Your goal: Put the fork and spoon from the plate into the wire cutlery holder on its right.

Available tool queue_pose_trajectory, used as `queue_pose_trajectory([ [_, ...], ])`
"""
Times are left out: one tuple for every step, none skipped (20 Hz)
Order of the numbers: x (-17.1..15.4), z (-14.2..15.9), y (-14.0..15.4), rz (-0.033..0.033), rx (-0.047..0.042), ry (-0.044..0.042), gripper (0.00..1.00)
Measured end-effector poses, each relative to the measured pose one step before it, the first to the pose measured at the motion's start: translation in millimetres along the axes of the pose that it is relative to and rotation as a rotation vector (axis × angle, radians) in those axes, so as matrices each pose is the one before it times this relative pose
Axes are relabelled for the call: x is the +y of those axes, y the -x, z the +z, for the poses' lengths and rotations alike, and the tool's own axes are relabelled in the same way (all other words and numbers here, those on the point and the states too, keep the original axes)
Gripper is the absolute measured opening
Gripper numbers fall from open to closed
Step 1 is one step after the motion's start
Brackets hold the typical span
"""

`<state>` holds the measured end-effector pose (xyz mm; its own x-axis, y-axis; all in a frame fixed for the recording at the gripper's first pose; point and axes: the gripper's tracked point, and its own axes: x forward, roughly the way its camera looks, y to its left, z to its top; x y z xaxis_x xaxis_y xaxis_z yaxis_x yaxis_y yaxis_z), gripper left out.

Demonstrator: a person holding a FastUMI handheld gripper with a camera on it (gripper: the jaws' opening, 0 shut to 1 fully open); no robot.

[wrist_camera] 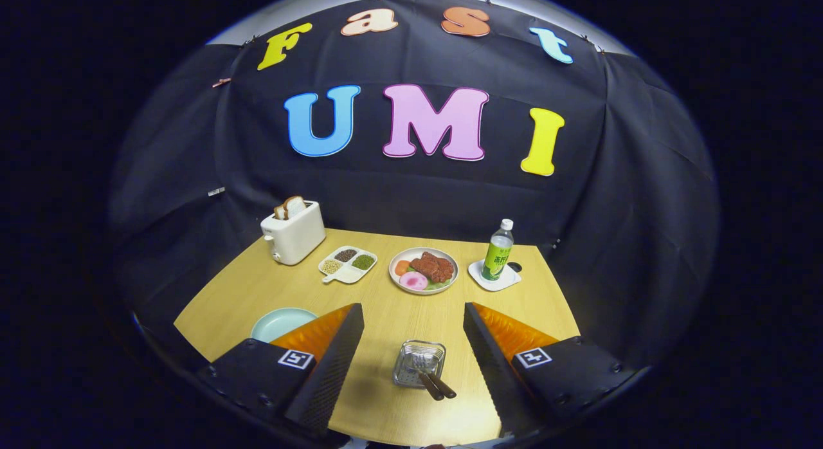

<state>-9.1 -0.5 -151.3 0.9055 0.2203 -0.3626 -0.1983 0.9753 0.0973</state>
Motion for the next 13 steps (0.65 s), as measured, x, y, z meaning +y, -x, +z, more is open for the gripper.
queue_pose_trajectory([
  [-1.28,0.44,-0.03,0.00415,-0.00007,0.00136,0.97],
  [-1.54,0.85,-0.29,0.00281,-0.00508,0.00258,0.98],
  [-2.29,0.29,0.43,0.00083,-0.00161,0.00361,0.97],
  [-1.87,1.11,0.46,0.00213,-0.00373,-0.00019,0.97],
  [-0.71,0.46,0.18,0.00493,-0.00431,-0.00126,0.97],
  [-1.63,0.32,1.44,0.00280,-0.00331,-0.00143,0.97],
  [-0.66,1.20,0.63,0.00755,-0.00339,-0.00050,0.98],
  [-1.03,0.53,0.55,0.00638,-0.00356,0.00320,0.97],
  [-1.23,-0.78,0.88,0.00545,0.00065,0.00562,0.97],
  [-1.46,0.70,0.70,0.00544,-0.00029,0.00559,0.97],
  [-1.50,0.97,1.46,0.00435,-0.00484,0.00428,0.97],
  [-1.39,0.64,-0.05,0.00359,-0.00373,0.00338,0.97],
  [-1.38,-0.07,-0.68,0.00435,-0.00408,0.00145,0.97],
])
